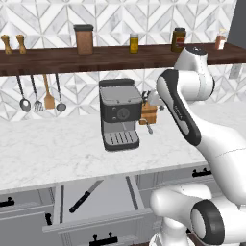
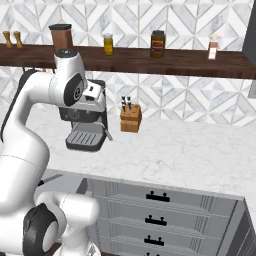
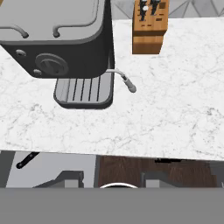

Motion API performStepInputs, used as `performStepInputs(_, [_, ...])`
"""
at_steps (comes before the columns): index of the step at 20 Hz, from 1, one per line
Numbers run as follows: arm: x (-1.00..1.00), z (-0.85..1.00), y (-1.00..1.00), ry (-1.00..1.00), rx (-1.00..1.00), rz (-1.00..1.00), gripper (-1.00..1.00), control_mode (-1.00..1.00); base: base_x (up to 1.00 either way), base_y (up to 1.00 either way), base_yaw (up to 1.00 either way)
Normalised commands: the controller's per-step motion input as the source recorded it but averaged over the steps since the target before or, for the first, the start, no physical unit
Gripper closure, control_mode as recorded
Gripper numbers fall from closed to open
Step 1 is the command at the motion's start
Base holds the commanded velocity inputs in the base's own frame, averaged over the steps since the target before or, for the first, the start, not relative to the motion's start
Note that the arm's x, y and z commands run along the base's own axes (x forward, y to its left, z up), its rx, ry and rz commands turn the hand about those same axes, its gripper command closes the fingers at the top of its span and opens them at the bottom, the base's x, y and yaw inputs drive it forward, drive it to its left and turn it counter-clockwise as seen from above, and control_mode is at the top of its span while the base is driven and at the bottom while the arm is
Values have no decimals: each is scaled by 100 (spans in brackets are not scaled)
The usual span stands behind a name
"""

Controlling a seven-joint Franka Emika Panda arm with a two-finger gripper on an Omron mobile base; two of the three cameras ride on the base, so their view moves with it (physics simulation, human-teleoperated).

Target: Pick up the knife from the drawer and place it on the cutting board. Then place the meat from the plate to the cutting board.

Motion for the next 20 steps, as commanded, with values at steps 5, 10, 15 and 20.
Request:
performStepInputs(5, [0,0,0,0,0,0,-100,100,0,0,0])
performStepInputs(10, [0,0,0,0,0,0,-100,100,0,0,0])
performStepInputs(15, [0,0,0,0,0,0,-100,100,-8,5,0])
performStepInputs(20, [0,0,0,0,0,0,-100,100,-58,-2,0])
